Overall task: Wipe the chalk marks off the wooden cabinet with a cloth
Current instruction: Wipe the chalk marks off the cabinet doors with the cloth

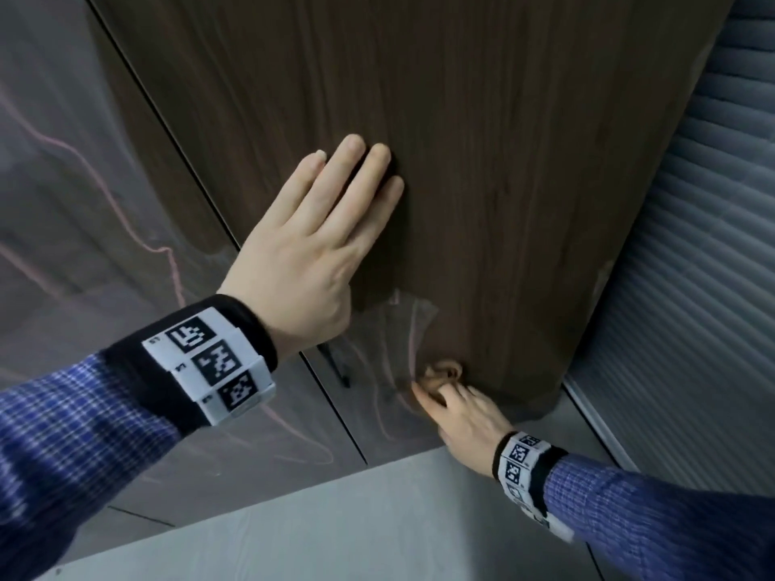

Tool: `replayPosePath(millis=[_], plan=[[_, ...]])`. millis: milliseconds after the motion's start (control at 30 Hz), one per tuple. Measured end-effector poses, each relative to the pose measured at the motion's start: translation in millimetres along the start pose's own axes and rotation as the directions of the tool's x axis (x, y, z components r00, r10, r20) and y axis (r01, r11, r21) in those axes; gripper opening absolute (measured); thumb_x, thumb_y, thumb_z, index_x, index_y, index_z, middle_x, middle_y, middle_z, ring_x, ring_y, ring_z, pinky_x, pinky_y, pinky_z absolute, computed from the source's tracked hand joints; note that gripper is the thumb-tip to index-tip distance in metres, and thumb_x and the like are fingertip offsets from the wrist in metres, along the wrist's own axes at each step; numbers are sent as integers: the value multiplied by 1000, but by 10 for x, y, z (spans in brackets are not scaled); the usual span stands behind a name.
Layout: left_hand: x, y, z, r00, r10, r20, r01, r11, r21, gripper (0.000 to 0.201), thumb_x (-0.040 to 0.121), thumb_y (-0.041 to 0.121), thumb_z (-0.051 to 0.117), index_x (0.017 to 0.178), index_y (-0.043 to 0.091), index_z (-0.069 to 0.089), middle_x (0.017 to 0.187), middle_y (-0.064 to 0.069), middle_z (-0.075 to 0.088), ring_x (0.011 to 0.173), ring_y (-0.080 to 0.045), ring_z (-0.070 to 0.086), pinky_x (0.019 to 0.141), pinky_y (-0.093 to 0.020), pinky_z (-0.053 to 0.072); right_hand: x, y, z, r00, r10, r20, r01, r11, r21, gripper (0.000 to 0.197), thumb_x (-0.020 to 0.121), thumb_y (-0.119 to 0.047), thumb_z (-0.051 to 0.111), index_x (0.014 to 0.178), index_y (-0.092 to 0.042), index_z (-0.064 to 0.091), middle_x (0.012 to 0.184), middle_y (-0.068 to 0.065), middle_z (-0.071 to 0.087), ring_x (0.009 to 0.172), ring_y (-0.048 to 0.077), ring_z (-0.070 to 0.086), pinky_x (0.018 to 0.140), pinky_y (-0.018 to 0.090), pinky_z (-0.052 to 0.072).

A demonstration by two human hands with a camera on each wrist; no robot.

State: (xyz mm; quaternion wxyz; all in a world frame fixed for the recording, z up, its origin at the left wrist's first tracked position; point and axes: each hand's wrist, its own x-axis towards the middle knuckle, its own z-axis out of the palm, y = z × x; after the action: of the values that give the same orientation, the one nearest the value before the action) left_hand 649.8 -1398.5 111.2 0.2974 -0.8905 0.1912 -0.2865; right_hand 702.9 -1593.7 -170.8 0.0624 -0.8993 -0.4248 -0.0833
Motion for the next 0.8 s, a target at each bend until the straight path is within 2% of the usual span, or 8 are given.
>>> replayPosePath(millis=[100,233,333,400,467,567,667,800], plan=[[-9,-1,22,1000,15,22,-14,1000,-5,81,80,24,20,158,0,25,165,-22,17,154,-42,12,126,-53,10,335,-213,-847,927,12,-375,40,991,130,65,87,-42,55,145,-18,41,118,9,50,93,22,58,79,33,51],[-39,-68,-36,999,34,6,-34,998,-49,78,81,19,23,157,0,29,165,-20,20,154,-39,15,127,-50,12,638,-366,-1295,819,69,-570,30,986,163,50,88,-21,58,137,-18,53,115,7,51,95,27,56,74,35,50],[-84,-129,-159,1000,-7,-5,6,997,-74,83,73,19,44,152,-5,37,163,-22,26,152,-40,20,126,-52,15,416,-334,-663,969,-164,-184,158,986,-44,63,68,-14,69,129,-23,60,112,3,59,89,24,56,66,34,50],[-151,-219,-233,998,-54,-17,53,997,-59,86,70,20,49,151,-7,36,162,-24,26,152,-41,20,126,-53,14,173,-271,-250,966,-212,149,231,965,-125,60,66,-17,68,126,-22,61,112,0,62,92,22,56,69,35,50],[-216,-337,-262,993,-109,-48,107,993,-46,85,71,15,48,152,-7,34,162,-25,25,152,-41,20,126,-53,15,88,-246,-150,972,-153,178,176,977,-118,51,71,-20,64,122,-23,63,108,-1,62,91,21,55,70,35,49],[-236,-451,-211,991,-96,-96,95,995,-18,75,79,7,37,152,-7,34,161,-25,28,151,-43,22,124,-54,19,312,-393,-535,980,-112,-165,112,994,-12,42,78,-15,59,119,-24,66,102,0,61,89,23,55,71,35,46],[-234,-476,-146,992,-75,-98,75,997,-7,69,86,8,25,152,-8,33,161,-25,28,150,-43,22,125,-54,18,704,-587,-1247,842,-58,-536,146,982,122,39,84,-6,61,120,-20,67,100,3,60,86,23,51,68,33,41],[-252,-513,-124,993,-52,-109,53,999,6,68,87,6,22,154,-6,30,162,-23,26,151,-42,21,125,-54,18,865,-679,-1232,792,-56,-608,185,971,151,38,85,0,59,117,-16,69,100,4,61,86,22,49,65,31,45]])
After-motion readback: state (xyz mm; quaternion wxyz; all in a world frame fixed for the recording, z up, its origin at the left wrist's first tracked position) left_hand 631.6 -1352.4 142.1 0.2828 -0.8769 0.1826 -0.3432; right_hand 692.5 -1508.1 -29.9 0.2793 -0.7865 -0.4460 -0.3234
